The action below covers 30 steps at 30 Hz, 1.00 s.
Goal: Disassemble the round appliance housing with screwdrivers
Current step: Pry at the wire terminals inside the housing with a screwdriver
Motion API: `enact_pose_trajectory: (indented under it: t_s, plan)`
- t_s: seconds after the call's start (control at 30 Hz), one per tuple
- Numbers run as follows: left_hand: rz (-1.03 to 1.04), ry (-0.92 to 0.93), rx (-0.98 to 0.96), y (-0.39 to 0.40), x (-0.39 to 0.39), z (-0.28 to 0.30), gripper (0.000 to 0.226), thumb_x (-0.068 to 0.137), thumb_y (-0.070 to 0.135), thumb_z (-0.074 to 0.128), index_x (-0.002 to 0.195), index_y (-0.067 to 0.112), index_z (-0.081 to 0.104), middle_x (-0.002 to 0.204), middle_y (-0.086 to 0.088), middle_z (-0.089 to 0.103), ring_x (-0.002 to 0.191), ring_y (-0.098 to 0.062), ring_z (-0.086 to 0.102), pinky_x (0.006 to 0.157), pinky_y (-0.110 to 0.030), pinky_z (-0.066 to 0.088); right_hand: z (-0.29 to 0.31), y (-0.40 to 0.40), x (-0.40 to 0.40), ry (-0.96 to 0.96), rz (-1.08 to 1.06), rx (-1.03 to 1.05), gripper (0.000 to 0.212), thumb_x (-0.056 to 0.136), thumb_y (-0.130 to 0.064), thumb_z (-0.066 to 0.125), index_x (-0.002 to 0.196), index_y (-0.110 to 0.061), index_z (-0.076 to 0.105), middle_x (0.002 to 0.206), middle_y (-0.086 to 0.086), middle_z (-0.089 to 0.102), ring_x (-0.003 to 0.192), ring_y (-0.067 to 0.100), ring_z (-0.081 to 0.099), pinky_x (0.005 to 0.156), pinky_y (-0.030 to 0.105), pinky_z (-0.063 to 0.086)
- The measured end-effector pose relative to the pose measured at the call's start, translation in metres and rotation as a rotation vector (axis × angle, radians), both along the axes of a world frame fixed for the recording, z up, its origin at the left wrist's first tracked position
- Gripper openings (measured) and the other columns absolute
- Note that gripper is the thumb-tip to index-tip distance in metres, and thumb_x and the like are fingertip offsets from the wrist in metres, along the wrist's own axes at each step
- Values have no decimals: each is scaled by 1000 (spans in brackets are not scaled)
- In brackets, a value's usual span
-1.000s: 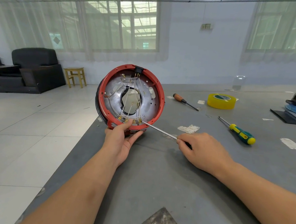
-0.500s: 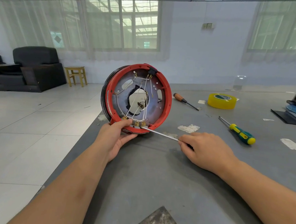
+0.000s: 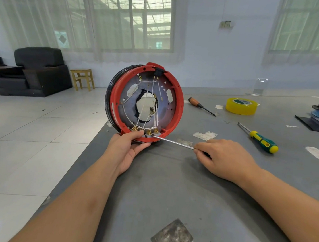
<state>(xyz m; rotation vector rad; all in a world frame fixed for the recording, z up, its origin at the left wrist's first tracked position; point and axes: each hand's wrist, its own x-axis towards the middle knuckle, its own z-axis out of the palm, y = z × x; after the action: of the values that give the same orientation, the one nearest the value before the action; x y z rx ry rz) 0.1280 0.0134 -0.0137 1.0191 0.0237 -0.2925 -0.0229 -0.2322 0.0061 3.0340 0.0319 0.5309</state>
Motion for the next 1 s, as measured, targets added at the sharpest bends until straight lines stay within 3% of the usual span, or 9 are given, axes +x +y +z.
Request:
enact_pose_trajectory:
  t_s: [0.1,0.23,0.4,0.53,1.0]
  plan:
    - [13,-27,26,-1,0,-1,53,90,-11,71,138,-8,50,115,-27,74,95,-36,80,71,-44,67,1,2,0,15,9,9,34,104,-50,31,110,-36,62,91,-8,64,83,23,63,66,40,55]
    - [26,-38,42,-2,2,-2,47,88,-14,71,125,5,49,116,-26,71,90,-35,80,72,-47,67,-1,5,0,22,9,16,33,105,-49,32,110,-35,61,89,-8,63,82,22,62,67,40,55]
    - [22,-25,42,-1,5,-3,56,88,-15,70,136,1,48,120,-28,70,93,-37,80,73,-49,67,0,3,0,30,-6,24,32,105,-47,32,109,-35,61,89,-7,64,80,21,61,66,42,55]
    - [16,-29,35,-1,5,-4,47,88,-17,69,123,8,49,114,-24,71,89,-35,80,73,-50,67,0,4,1,47,2,26,33,104,-48,31,110,-35,61,91,-8,65,82,21,62,68,41,56]
    - [24,-54,80,-4,2,-1,63,87,-18,68,140,7,44,130,-26,66,89,-33,80,68,-43,66,0,3,3,57,11,27,32,103,-49,31,107,-37,60,88,-9,64,79,20,61,65,41,56]
